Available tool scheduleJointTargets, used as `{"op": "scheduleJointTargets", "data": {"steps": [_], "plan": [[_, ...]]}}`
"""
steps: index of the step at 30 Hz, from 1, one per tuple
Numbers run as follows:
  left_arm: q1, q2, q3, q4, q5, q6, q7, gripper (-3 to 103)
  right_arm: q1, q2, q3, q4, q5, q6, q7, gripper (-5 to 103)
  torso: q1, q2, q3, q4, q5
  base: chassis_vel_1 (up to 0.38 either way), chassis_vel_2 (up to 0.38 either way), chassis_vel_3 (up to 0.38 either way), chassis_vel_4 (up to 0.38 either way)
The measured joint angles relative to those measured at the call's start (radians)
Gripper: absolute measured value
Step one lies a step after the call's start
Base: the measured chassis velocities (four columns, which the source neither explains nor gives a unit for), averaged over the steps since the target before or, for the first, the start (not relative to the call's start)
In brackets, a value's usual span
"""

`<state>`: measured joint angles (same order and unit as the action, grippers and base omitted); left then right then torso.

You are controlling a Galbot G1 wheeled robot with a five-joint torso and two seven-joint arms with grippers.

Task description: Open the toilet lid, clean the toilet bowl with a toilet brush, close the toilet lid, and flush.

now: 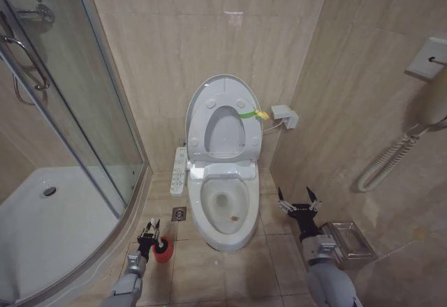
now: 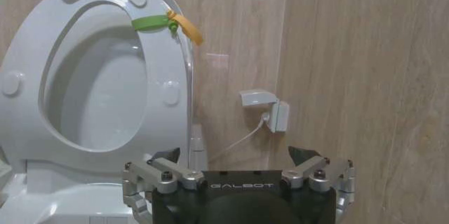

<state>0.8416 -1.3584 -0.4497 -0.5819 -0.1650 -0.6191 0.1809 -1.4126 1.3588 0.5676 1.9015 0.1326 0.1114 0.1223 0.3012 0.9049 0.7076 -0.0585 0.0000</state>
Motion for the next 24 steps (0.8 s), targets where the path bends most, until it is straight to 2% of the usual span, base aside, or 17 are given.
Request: {"op": "scheduleJointTargets", "data": {"steps": [3,4,24], "plan": [[0.002,0.000,-0.003,0.000,-0.009,0.002,0.014,38,0.000,0.000,0.000,0.000,0.000,0.000,0.000,100,0.000,0.000,0.000,0.0000,0.0001,0.000,0.000,0.000,0.000],[0.003,0.000,-0.005,0.000,-0.012,0.003,0.017,24,0.000,0.000,0.000,0.000,0.000,0.000,0.000,100,0.000,0.000,0.000,0.0000,0.0001,0.000,0.000,0.000,0.000],[0.001,-0.002,-0.019,0.004,-0.017,-0.010,0.046,24,0.000,0.000,0.000,0.000,0.000,0.000,0.000,100,0.000,0.000,0.000,0.0001,-0.0001,0.000,0.000,0.000,0.000]]}}
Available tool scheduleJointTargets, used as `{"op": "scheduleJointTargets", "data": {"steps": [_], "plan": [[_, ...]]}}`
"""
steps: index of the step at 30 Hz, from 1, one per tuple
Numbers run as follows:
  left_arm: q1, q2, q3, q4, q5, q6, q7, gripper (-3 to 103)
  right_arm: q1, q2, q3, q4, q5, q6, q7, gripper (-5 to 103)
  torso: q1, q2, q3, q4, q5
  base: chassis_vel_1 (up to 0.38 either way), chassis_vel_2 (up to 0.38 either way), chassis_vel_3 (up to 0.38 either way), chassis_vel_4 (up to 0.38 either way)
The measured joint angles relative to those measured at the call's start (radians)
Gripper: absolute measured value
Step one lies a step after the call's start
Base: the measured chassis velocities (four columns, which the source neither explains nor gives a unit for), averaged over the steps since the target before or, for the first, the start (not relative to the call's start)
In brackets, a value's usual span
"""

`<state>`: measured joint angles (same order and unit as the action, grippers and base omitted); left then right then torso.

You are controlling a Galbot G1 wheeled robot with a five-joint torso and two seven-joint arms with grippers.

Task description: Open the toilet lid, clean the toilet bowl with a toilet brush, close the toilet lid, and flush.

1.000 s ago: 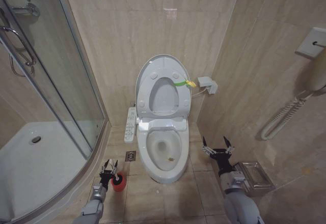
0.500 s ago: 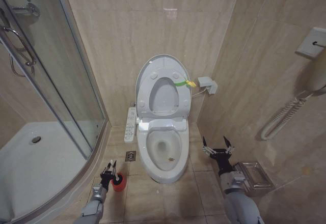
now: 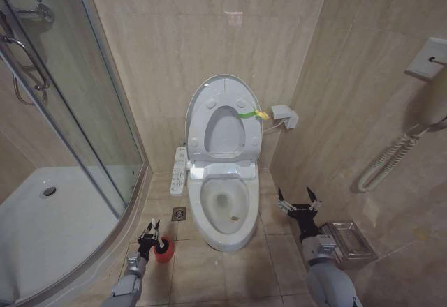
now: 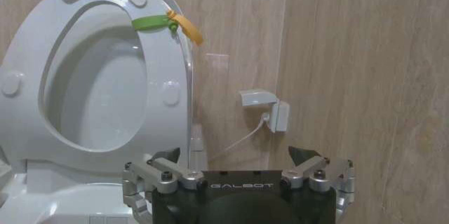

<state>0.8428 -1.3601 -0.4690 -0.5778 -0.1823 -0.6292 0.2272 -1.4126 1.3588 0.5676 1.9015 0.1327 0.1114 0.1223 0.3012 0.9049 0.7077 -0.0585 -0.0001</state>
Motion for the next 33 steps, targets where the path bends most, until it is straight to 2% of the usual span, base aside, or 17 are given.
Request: {"op": "scheduleJointTargets", "data": {"steps": [5,16,29,33], "plan": [[0.003,0.002,-0.005,-0.011,-0.003,0.001,0.017,24,0.000,0.000,0.000,0.000,0.000,0.000,0.000,100,0.000,0.000,0.000,-0.0001,0.0000,0.000,0.000,0.000,0.000],[0.051,0.011,-0.009,-0.120,-0.030,0.038,0.040,24,0.000,0.000,0.000,0.000,0.000,0.000,0.000,100,0.000,0.000,0.000,0.0000,0.0000,0.000,0.000,0.000,0.000],[0.185,0.029,-0.027,-0.345,-0.078,0.116,0.035,24,0.000,0.000,0.000,0.000,0.000,0.000,0.000,100,0.000,0.000,0.000,-0.0001,0.0002,0.000,0.000,0.000,0.000],[0.225,0.032,-0.036,-0.394,-0.089,0.123,0.034,24,0.000,0.000,0.000,0.000,0.000,0.000,0.000,100,0.000,0.000,0.000,0.0000,0.0001,0.000,0.000,0.000,0.000]]}}
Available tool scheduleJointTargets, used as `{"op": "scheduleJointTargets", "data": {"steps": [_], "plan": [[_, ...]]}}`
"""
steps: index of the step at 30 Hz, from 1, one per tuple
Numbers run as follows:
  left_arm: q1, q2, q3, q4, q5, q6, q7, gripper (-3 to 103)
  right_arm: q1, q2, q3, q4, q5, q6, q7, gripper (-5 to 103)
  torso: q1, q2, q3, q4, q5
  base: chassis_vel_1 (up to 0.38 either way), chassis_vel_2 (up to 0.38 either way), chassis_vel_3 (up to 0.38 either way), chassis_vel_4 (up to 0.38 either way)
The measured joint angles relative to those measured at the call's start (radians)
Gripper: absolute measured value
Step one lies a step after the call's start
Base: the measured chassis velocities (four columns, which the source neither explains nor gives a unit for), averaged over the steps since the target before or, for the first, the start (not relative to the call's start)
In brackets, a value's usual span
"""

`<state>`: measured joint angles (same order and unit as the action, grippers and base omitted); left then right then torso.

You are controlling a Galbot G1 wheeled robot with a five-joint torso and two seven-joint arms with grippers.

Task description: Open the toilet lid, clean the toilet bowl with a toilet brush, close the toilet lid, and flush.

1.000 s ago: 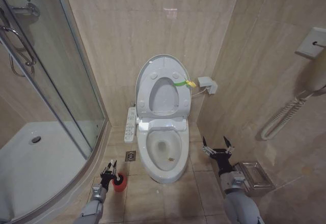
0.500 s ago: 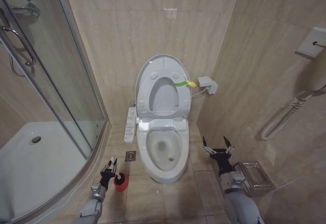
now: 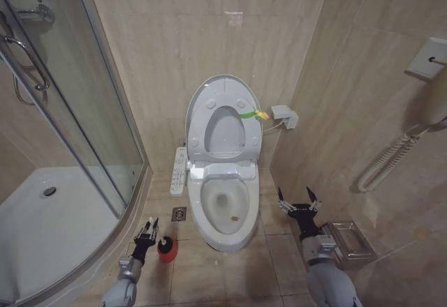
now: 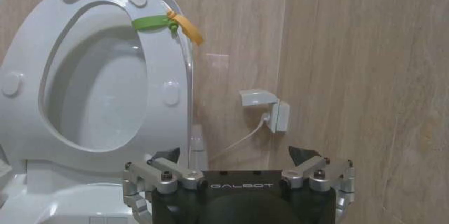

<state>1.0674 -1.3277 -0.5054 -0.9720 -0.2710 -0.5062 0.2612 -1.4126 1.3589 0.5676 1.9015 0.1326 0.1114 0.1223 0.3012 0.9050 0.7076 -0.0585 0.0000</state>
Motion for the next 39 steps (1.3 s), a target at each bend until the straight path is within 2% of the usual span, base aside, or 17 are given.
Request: {"op": "scheduleJointTargets", "data": {"steps": [7,20,39], "plan": [[0.060,0.002,-0.010,-0.099,-0.010,0.006,-0.004,24,0.000,0.000,0.000,0.000,0.000,0.000,0.000,100,0.000,0.000,0.000,0.0000,0.0000,0.000,0.000,0.000,0.000],[0.162,0.003,-0.012,-0.310,-0.022,0.077,-0.036,24,0.000,0.000,0.000,0.000,0.000,0.000,0.000,100,0.000,0.000,0.000,-0.0001,0.0001,0.000,0.000,0.000,0.000],[0.333,-0.002,0.016,-0.641,-0.024,0.135,-0.055,24,0.000,0.000,0.000,0.000,0.000,0.000,0.000,100,0.000,0.000,0.000,0.0000,0.0001,0.000,0.000,0.000,0.000]]}}
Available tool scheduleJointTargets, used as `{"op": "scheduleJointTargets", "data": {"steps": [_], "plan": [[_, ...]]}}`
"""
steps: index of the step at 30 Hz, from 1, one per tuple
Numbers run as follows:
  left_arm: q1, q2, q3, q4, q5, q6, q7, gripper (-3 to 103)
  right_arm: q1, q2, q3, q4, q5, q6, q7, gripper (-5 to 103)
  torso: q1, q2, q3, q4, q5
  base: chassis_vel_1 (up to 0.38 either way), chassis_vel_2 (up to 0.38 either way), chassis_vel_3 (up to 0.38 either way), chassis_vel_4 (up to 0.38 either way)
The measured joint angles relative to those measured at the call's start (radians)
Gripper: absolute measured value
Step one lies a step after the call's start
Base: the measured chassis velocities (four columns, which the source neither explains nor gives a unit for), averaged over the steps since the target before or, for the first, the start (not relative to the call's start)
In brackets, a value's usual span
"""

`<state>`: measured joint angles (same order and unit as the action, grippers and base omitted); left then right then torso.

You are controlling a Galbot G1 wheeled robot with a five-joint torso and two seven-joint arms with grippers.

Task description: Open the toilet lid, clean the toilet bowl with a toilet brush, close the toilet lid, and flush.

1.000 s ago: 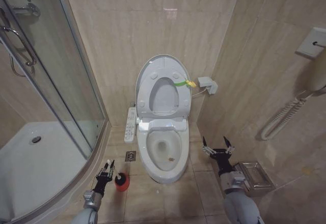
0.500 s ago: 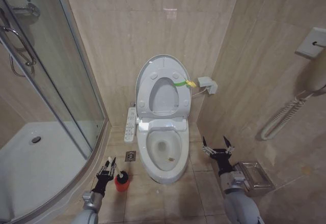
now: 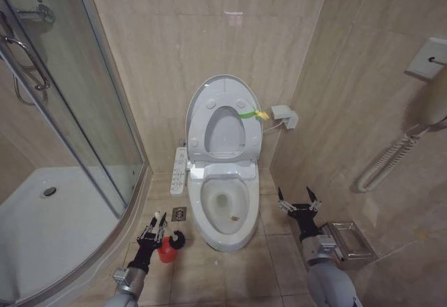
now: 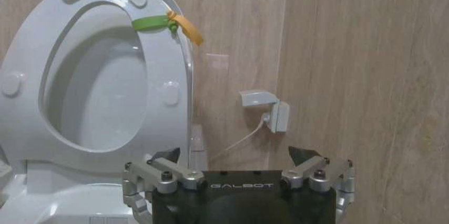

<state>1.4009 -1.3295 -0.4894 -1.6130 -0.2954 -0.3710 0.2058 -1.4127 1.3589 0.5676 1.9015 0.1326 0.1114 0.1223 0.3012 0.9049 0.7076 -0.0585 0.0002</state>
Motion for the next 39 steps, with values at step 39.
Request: {"op": "scheduleJointTargets", "data": {"steps": [39], "plan": [[0.013,0.091,0.049,-0.383,-0.038,0.126,0.050,24,0.000,0.000,0.000,0.000,0.000,0.000,0.000,100,0.000,0.000,0.000,0.0000,-0.0002,0.000,0.000,0.000,0.000]]}}
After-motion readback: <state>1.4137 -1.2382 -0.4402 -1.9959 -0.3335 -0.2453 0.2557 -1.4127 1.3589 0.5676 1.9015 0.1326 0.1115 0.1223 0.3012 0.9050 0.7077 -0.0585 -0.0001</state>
